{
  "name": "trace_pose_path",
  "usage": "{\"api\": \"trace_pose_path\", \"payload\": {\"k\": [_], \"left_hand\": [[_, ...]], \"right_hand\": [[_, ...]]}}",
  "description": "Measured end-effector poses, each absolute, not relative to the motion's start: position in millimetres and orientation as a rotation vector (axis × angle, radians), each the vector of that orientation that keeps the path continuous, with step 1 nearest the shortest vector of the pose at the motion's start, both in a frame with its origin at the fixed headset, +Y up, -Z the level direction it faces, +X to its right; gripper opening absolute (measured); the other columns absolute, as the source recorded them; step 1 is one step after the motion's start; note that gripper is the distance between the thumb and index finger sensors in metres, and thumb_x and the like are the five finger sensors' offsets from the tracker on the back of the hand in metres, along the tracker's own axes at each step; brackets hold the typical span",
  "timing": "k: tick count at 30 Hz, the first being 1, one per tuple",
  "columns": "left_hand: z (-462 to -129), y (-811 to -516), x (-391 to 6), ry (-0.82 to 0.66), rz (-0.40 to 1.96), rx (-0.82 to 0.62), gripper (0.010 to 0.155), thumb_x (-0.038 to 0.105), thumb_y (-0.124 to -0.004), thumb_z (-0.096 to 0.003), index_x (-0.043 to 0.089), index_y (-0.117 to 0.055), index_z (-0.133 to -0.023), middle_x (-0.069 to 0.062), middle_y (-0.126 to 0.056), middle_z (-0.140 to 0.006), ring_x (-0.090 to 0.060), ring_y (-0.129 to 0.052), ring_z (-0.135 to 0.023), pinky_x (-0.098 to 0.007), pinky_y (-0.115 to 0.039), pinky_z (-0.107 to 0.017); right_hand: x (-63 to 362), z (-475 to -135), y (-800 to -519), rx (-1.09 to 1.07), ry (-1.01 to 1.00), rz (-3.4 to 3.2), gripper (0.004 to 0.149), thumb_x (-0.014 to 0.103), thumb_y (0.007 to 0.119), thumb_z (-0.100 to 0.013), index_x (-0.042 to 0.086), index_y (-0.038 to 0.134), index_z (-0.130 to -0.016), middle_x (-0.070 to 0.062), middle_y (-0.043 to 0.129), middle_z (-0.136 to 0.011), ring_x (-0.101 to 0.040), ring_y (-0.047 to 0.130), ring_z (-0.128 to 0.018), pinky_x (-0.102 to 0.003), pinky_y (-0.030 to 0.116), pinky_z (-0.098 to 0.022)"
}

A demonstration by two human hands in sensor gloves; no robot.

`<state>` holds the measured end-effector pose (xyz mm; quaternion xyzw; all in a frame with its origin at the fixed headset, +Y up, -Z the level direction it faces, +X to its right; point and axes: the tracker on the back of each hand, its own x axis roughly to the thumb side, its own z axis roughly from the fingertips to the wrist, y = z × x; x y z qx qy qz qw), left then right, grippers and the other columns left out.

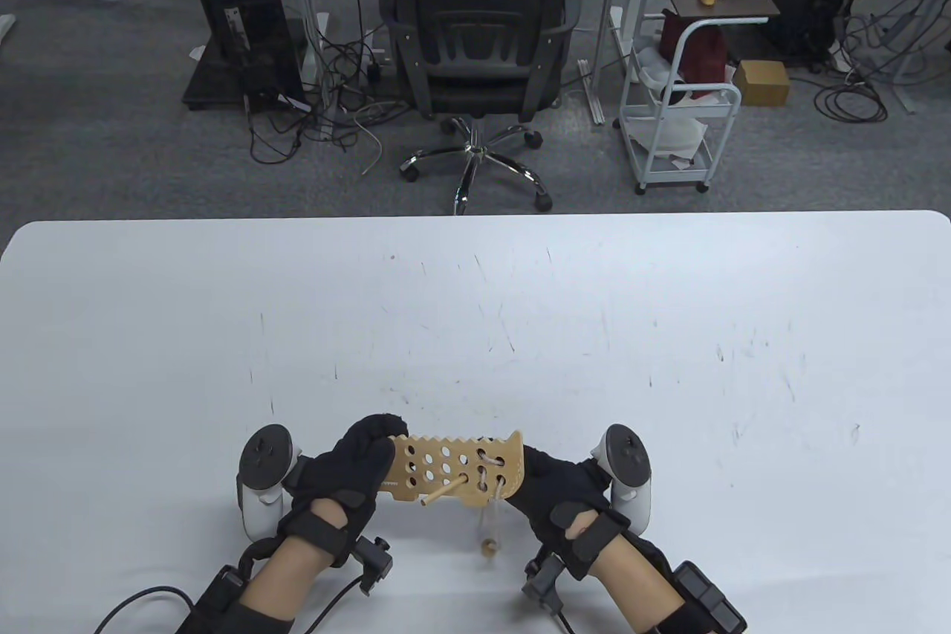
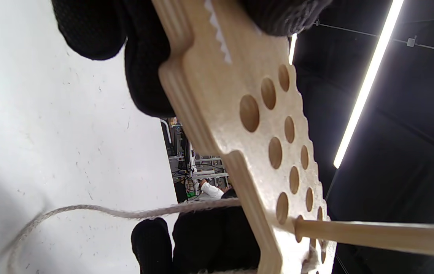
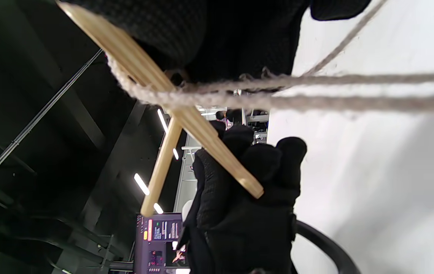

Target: Thread rope through all holes on crocodile lacing toy

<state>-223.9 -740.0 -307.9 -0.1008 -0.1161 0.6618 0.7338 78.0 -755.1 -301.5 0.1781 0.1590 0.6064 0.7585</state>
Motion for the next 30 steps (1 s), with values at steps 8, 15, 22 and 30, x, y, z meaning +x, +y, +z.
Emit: {"api": "trace_pose_path", "payload": {"k": [8, 15, 22, 30], "left_hand": [[-309.7, -737.0, -224.4, -0.270, 1.381, -0.174, 0.052, 0.040, -0.069, -0.0422, 0.027, -0.070, -0.093, 0.001, -0.091, -0.074, -0.021, -0.102, -0.054, -0.050, -0.075, -0.063], [-307.0, -728.6, -226.2, -0.315, 1.360, -0.119, 0.052, 0.040, -0.069, -0.0423, 0.027, -0.070, -0.092, 0.001, -0.090, -0.074, -0.020, -0.102, -0.054, -0.050, -0.075, -0.063], [-306.4, -726.3, -227.9, -0.330, 1.388, -0.093, 0.052, 0.040, -0.069, -0.0426, 0.027, -0.069, -0.093, 0.001, -0.089, -0.075, -0.020, -0.101, -0.056, -0.050, -0.074, -0.064], [-307.6, -724.2, -239.7, -0.272, 1.389, -0.041, 0.052, 0.040, -0.069, -0.0430, 0.027, -0.069, -0.093, 0.001, -0.089, -0.076, -0.020, -0.101, -0.056, -0.050, -0.074, -0.065]], "right_hand": [[72.5, -300.1, -758.0, 0.395, 0.433, 1.176, 0.049, 0.015, 0.072, -0.047, 0.012, 0.072, -0.095, -0.017, 0.086, -0.091, -0.042, 0.083, -0.080, -0.067, 0.049, -0.064], [72.7, -300.6, -757.5, 0.394, 0.430, 1.194, 0.048, 0.016, 0.070, -0.048, 0.013, 0.070, -0.096, -0.015, 0.085, -0.092, -0.042, 0.079, -0.083, -0.067, 0.046, -0.065], [79.4, -303.0, -758.4, 0.347, 0.379, 1.262, 0.049, 0.018, 0.071, -0.048, 0.013, 0.068, -0.097, -0.015, 0.082, -0.094, -0.042, 0.077, -0.083, -0.067, 0.045, -0.065], [96.4, -306.0, -763.0, 0.177, 0.298, 1.384, 0.048, 0.027, 0.072, -0.050, 0.011, 0.070, -0.095, -0.014, 0.088, -0.083, -0.039, 0.085, -0.072, -0.063, 0.051, -0.063]]}}
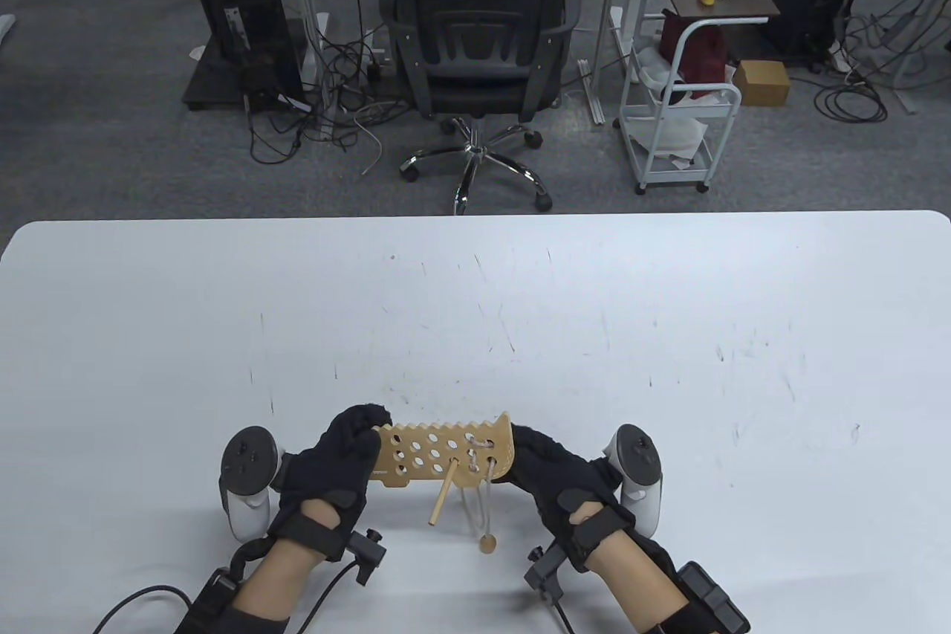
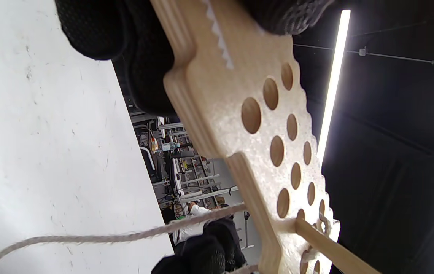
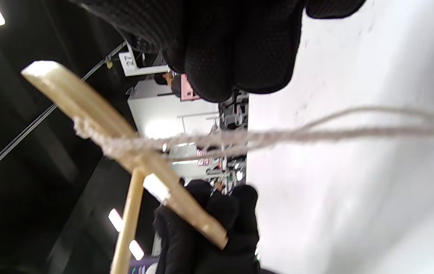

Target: Thread rope through all holes on crocodile lacing toy

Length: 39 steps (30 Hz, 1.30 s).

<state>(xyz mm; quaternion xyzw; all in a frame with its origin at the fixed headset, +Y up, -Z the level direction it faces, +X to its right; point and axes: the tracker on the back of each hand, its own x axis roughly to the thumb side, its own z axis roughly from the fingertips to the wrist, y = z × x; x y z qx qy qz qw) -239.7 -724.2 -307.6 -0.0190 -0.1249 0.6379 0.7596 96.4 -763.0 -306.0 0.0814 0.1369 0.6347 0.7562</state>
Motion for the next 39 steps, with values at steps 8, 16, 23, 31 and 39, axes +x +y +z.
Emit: {"api": "trace_pose_path", "payload": {"k": [8, 16, 23, 31, 39], "left_hand": [[-308.2, -720.5, -253.6, -0.202, 1.329, 0.047, 0.051, 0.040, -0.069, -0.0430, 0.027, -0.069, -0.093, 0.001, -0.089, -0.076, -0.020, -0.100, -0.057, -0.050, -0.074, -0.065], [-307.8, -720.3, -259.9, -0.155, 1.309, 0.098, 0.051, 0.040, -0.069, -0.0430, 0.027, -0.069, -0.093, 0.001, -0.089, -0.076, -0.020, -0.101, -0.057, -0.050, -0.073, -0.065], [-306.4, -720.8, -255.0, -0.162, 1.287, 0.106, 0.051, 0.040, -0.069, -0.0431, 0.027, -0.069, -0.093, 0.001, -0.089, -0.076, -0.021, -0.100, -0.057, -0.050, -0.073, -0.065], [-301.6, -719.8, -242.5, -0.204, 1.220, 0.119, 0.052, 0.040, -0.070, -0.0427, 0.027, -0.069, -0.093, 0.000, -0.089, -0.076, -0.021, -0.101, -0.056, -0.050, -0.073, -0.065], [-298.2, -721.8, -230.9, -0.239, 1.195, 0.100, 0.052, 0.040, -0.070, -0.0428, 0.027, -0.069, -0.093, 0.000, -0.089, -0.076, -0.021, -0.101, -0.057, -0.050, -0.073, -0.065]], "right_hand": [[100.8, -306.7, -761.7, 0.173, 0.334, 1.416, 0.042, 0.036, 0.075, -0.050, 0.012, 0.080, -0.084, -0.010, 0.094, -0.068, -0.035, 0.090, -0.058, -0.062, 0.055, -0.060], [85.7, -301.5, -760.3, 0.296, 0.427, 1.472, 0.042, 0.045, 0.079, -0.049, 0.014, 0.092, -0.075, -0.011, 0.102, -0.062, -0.038, 0.095, -0.054, -0.062, 0.059, -0.059], [73.0, -295.7, -758.6, 0.332, 0.445, 1.508, 0.052, 0.050, 0.078, -0.048, 0.011, 0.091, -0.081, -0.017, 0.100, -0.073, -0.042, 0.093, -0.062, -0.063, 0.058, -0.059], [55.0, -287.4, -759.1, 0.380, 0.535, 1.508, 0.068, 0.056, 0.078, -0.045, 0.005, 0.080, -0.089, -0.020, 0.092, -0.082, -0.045, 0.086, -0.071, -0.065, 0.053, -0.061], [49.1, -284.9, -764.9, 0.354, 0.593, 1.480, 0.060, 0.051, 0.081, -0.047, 0.007, 0.079, -0.088, -0.018, 0.092, -0.081, -0.043, 0.086, -0.071, -0.064, 0.053, -0.061]]}}
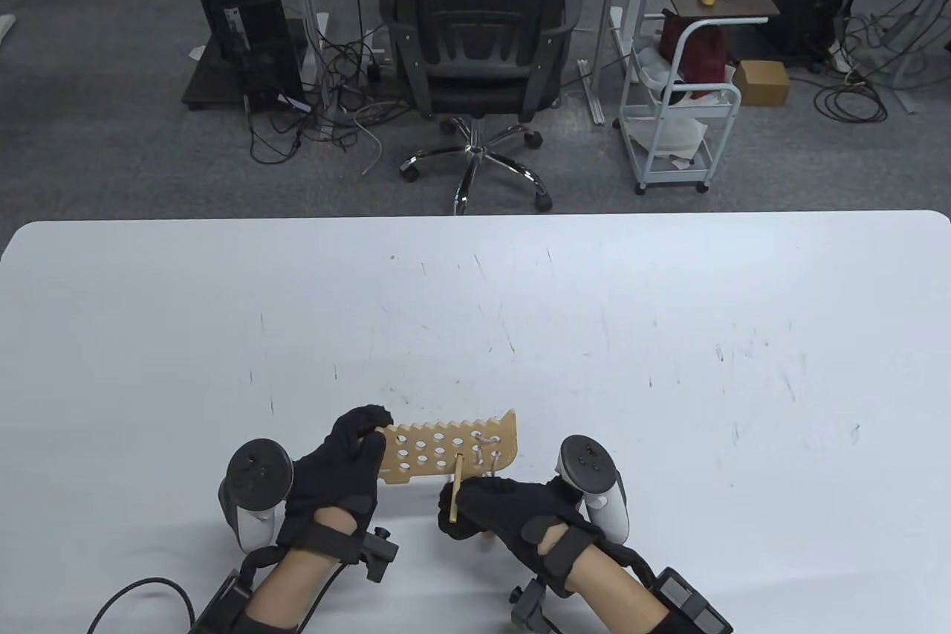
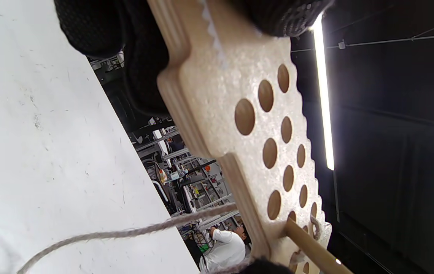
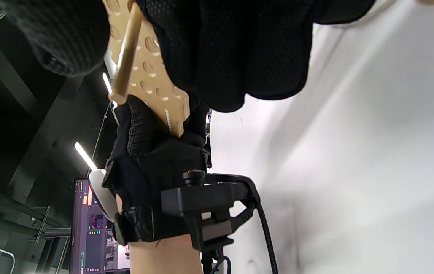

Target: Thread rope through all holes on crocodile lacing toy

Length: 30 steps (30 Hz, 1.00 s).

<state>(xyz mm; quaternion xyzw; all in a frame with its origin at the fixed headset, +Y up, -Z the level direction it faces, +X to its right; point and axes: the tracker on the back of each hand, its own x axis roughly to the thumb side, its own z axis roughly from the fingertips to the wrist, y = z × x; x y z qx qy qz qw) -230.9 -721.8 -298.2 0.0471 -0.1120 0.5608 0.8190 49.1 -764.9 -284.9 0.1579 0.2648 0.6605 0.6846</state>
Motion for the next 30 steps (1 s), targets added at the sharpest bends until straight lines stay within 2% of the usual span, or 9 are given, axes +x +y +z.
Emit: {"api": "trace_pose_path", "payload": {"k": [7, 25, 30], "left_hand": [[-298.1, -722.2, -229.6, -0.245, 1.188, 0.098, 0.052, 0.040, -0.071, -0.0427, 0.027, -0.069, -0.093, 0.000, -0.089, -0.076, -0.022, -0.101, -0.057, -0.050, -0.073, -0.065], [-304.6, -725.0, -245.9, -0.181, 1.239, 0.109, 0.052, 0.040, -0.071, -0.0427, 0.027, -0.069, -0.093, 0.000, -0.090, -0.076, -0.022, -0.101, -0.056, -0.050, -0.073, -0.065], [-306.3, -725.4, -251.0, -0.162, 1.250, 0.116, 0.052, 0.040, -0.071, -0.0428, 0.027, -0.069, -0.093, 0.000, -0.090, -0.076, -0.022, -0.101, -0.056, -0.050, -0.073, -0.065]], "right_hand": [[47.4, -285.4, -766.8, 0.346, 0.627, 1.453, 0.045, 0.040, 0.082, -0.049, 0.011, 0.080, -0.084, -0.012, 0.093, -0.077, -0.040, 0.087, -0.070, -0.064, 0.053, -0.062], [54.7, -288.8, -765.0, 0.343, 0.590, 1.458, 0.042, 0.034, 0.083, -0.049, 0.017, 0.077, -0.086, -0.010, 0.090, -0.077, -0.038, 0.086, -0.069, -0.063, 0.052, -0.062], [58.5, -290.7, -762.2, 0.348, 0.548, 1.450, 0.045, 0.032, 0.083, -0.048, 0.019, 0.072, -0.089, -0.008, 0.092, -0.075, -0.035, 0.088, -0.068, -0.062, 0.054, -0.062]]}}
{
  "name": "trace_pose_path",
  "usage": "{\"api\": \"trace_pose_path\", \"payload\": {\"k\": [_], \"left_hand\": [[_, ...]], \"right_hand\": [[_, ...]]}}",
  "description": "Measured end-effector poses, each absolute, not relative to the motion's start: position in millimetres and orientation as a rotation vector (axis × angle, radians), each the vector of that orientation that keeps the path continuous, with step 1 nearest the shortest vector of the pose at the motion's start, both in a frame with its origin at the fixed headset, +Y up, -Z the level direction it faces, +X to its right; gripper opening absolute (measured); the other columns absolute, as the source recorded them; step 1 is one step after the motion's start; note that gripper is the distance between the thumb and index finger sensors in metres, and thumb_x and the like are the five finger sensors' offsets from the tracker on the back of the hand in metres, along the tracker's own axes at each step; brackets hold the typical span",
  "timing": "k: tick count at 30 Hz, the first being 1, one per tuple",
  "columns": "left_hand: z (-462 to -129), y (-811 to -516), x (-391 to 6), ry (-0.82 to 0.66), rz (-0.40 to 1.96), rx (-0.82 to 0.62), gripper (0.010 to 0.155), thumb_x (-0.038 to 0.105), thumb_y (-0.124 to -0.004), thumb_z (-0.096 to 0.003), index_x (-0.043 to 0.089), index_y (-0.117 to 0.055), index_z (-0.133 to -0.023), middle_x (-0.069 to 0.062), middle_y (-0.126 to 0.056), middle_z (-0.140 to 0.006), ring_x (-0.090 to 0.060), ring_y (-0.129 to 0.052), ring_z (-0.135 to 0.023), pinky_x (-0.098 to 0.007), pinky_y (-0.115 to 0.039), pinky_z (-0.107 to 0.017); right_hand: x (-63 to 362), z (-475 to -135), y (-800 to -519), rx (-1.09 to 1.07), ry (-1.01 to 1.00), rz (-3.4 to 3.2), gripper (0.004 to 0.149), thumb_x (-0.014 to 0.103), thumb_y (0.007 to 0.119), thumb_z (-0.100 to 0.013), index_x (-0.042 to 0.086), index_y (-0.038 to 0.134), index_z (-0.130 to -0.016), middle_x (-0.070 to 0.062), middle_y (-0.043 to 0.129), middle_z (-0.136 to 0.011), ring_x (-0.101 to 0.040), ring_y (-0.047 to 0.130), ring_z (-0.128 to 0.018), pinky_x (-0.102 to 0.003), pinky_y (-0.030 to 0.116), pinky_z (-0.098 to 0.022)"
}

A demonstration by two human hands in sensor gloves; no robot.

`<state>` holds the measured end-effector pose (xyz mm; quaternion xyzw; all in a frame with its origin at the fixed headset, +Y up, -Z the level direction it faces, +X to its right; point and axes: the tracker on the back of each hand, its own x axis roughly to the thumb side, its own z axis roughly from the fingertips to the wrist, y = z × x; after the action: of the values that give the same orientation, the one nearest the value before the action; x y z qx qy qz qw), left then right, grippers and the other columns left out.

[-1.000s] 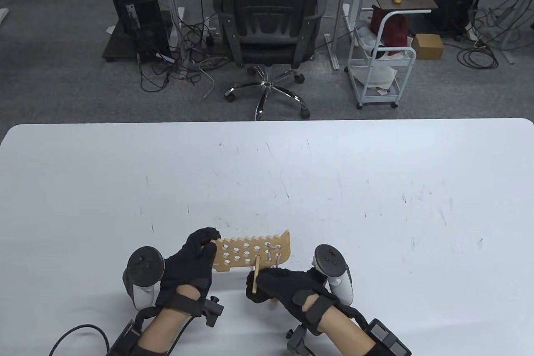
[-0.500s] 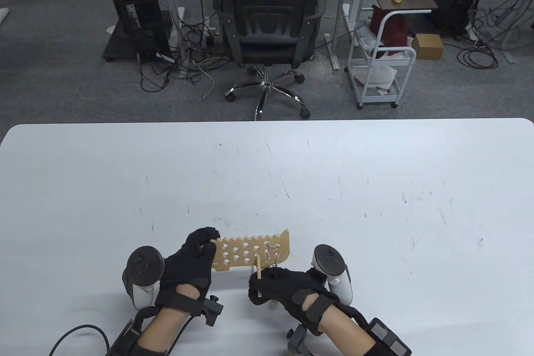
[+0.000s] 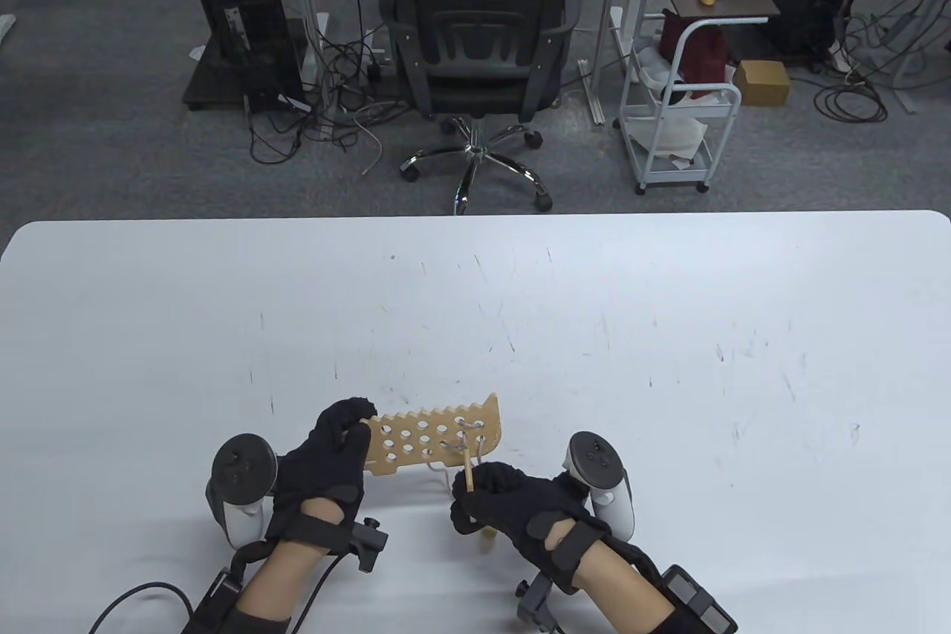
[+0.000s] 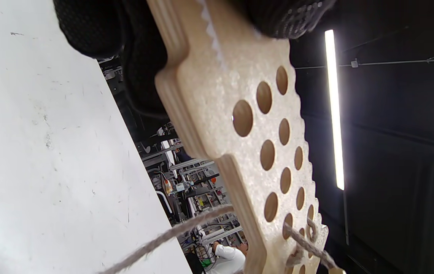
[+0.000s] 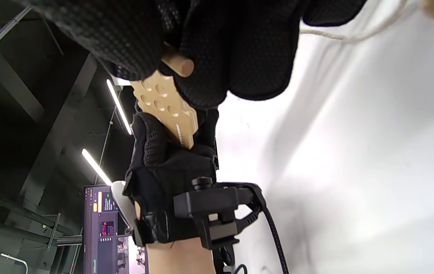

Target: Thread rope through all holes on crocodile lacing toy

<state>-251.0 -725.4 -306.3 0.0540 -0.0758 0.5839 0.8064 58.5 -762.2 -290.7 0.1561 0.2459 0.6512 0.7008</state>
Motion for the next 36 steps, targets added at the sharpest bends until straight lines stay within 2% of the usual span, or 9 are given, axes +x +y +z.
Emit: {"api": "trace_pose_path", "payload": {"k": [7, 18, 26, 36], "left_hand": [[-309.0, -726.7, -258.9, -0.130, 1.266, 0.121, 0.051, 0.040, -0.071, -0.0429, 0.027, -0.069, -0.093, 0.000, -0.089, -0.076, -0.022, -0.101, -0.057, -0.050, -0.073, -0.065], [-312.9, -729.5, -268.4, -0.092, 1.291, 0.123, 0.051, 0.040, -0.071, -0.0432, 0.027, -0.069, -0.093, 0.000, -0.089, -0.076, -0.021, -0.101, -0.057, -0.050, -0.073, -0.065], [-315.2, -730.9, -274.4, -0.068, 1.297, 0.131, 0.052, 0.040, -0.071, -0.0432, 0.027, -0.069, -0.093, 0.000, -0.089, -0.076, -0.021, -0.100, -0.057, -0.050, -0.073, -0.065], [-318.0, -731.9, -284.7, -0.031, 1.312, 0.145, 0.051, 0.040, -0.071, -0.0434, 0.027, -0.069, -0.093, 0.000, -0.089, -0.076, -0.021, -0.100, -0.057, -0.050, -0.073, -0.065]], "right_hand": [[66.3, -294.1, -757.8, 0.348, 0.469, 1.423, 0.044, 0.034, 0.083, -0.049, 0.024, 0.069, -0.091, -0.007, 0.092, -0.077, -0.036, 0.091, -0.069, -0.061, 0.059, -0.061], [85.8, -300.8, -753.5, 0.279, 0.323, 1.340, 0.040, 0.039, 0.081, -0.051, 0.027, 0.074, -0.088, -0.009, 0.087, -0.083, -0.037, 0.085, -0.073, -0.061, 0.054, -0.063], [103.9, -307.1, -749.2, 0.236, 0.221, 1.355, 0.042, 0.036, 0.083, -0.050, 0.028, 0.072, -0.090, -0.006, 0.088, -0.079, -0.034, 0.087, -0.070, -0.060, 0.055, -0.063], [116.8, -310.1, -743.3, 0.216, 0.155, 1.362, 0.041, 0.036, 0.081, -0.051, 0.029, 0.071, -0.090, -0.009, 0.088, -0.082, -0.039, 0.088, -0.072, -0.062, 0.057, -0.062]]}}
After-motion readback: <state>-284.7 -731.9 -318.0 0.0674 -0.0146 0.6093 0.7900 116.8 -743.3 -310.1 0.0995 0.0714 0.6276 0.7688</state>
